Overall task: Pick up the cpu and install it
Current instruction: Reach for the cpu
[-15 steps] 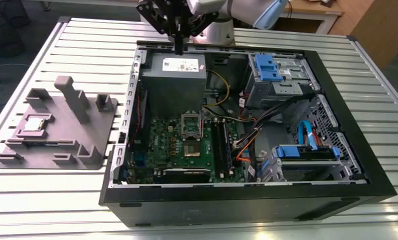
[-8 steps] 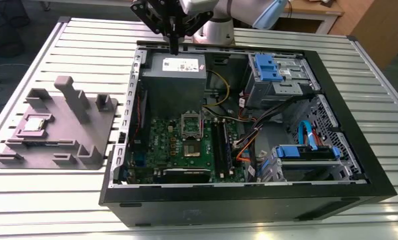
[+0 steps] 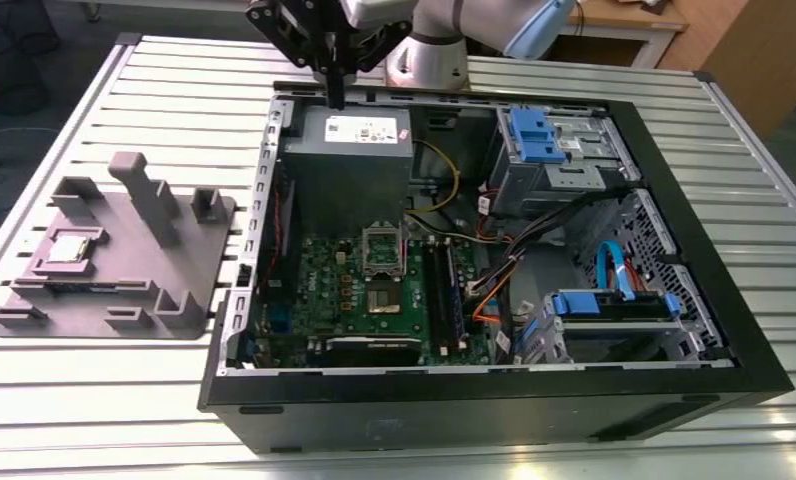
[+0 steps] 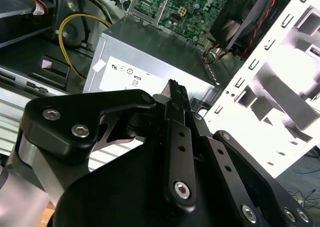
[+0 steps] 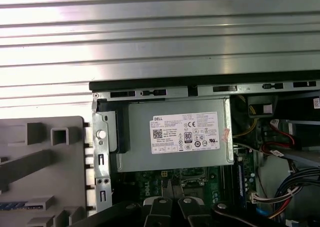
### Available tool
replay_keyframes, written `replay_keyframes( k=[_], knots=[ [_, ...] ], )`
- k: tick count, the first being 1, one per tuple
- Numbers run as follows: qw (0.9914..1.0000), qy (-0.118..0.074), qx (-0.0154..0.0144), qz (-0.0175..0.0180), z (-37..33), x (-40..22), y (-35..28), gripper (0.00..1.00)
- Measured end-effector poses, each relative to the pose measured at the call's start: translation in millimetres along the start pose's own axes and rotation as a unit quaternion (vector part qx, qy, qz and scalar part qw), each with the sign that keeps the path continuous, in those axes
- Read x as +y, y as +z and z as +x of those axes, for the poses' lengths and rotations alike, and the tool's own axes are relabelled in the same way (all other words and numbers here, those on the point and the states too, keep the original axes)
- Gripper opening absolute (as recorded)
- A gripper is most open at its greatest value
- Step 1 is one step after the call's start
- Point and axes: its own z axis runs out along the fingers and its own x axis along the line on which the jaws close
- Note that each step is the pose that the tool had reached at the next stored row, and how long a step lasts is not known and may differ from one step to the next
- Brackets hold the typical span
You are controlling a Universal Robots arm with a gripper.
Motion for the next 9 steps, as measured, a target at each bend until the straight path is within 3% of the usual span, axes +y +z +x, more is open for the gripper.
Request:
replay_keyframes(
  k=[9],
  knots=[
    [1.00000, 0.000, -0.0007, -0.0001, 12.1, -0.9, -0.1, 0.11]
  ],
)
